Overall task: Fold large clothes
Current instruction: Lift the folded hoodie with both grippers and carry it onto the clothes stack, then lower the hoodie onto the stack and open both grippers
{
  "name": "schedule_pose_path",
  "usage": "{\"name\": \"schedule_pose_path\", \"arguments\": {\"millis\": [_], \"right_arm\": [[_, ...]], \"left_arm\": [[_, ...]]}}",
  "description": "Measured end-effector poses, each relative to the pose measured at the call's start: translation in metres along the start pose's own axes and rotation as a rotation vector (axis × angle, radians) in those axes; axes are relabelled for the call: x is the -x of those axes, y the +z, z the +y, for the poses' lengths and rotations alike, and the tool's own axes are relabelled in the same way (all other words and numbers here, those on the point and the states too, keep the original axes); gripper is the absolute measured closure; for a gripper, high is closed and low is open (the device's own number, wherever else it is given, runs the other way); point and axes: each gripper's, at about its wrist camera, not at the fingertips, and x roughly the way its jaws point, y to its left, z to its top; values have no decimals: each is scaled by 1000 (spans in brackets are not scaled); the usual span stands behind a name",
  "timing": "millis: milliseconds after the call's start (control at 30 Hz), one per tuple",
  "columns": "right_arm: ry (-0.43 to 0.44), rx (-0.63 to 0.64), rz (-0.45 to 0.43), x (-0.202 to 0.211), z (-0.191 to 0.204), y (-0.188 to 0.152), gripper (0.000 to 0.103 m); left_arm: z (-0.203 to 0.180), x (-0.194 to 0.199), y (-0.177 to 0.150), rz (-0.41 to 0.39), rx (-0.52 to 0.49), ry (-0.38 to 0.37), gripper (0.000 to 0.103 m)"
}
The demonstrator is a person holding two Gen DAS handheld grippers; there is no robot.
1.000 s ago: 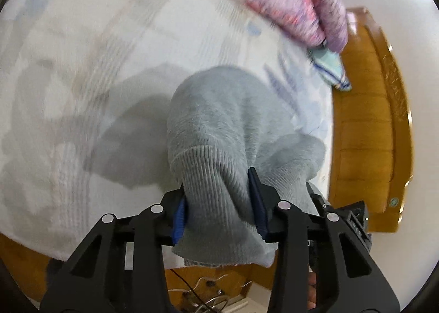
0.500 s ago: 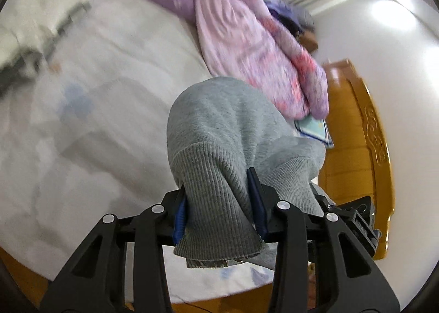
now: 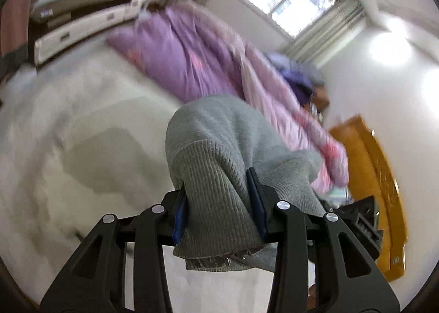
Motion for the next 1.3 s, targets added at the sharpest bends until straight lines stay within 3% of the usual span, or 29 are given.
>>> {"name": "schedule_pose_path", "arguments": {"millis": [133,200,267,333,400,500,533,667,767,867,967,1033,1167,1233,1300], "right_arm": [[0,87,-11,-72,12,5,84],[-24,17,15,-108,-11,-3,84],[-142,-15,57,-140,-43,-17,82],[-282,-6,161,-164,-70,-31,80],[-421,-16,267,-178,-96,-45,80],[-466,-65,283,-173,-112,-56,73],[-494,-64,284,-167,-113,-58,66],[-584,-29,273,-133,-113,-51,56],[-643,47,263,-112,-97,-41,56],[-628,173,212,-105,-60,-21,57],[-581,311,207,-131,-22,-16,62],[-576,387,242,-152,-15,-6,69],[-672,422,340,-208,-44,13,82],[-722,431,348,-225,-69,24,96],[-746,425,341,-230,-80,31,103]], "left_arm": [[43,6,48,-98,-56,0,65],[71,-3,58,-100,-74,52,65],[108,-27,54,-38,-42,130,64],[142,-54,41,46,13,257,62],[167,-70,24,98,63,323,59],[187,-69,9,108,96,348,44],[189,-65,6,97,103,366,38],[183,-37,2,54,82,408,35],[166,-19,7,18,67,380,33],[140,-25,11,41,18,287,33],[124,-45,12,94,-12,232,33],[119,-69,14,145,-40,254,33],[132,-113,24,208,-42,305,33],[137,-126,27,222,-47,334,33],[140,-133,30,223,-40,324,33]]}}
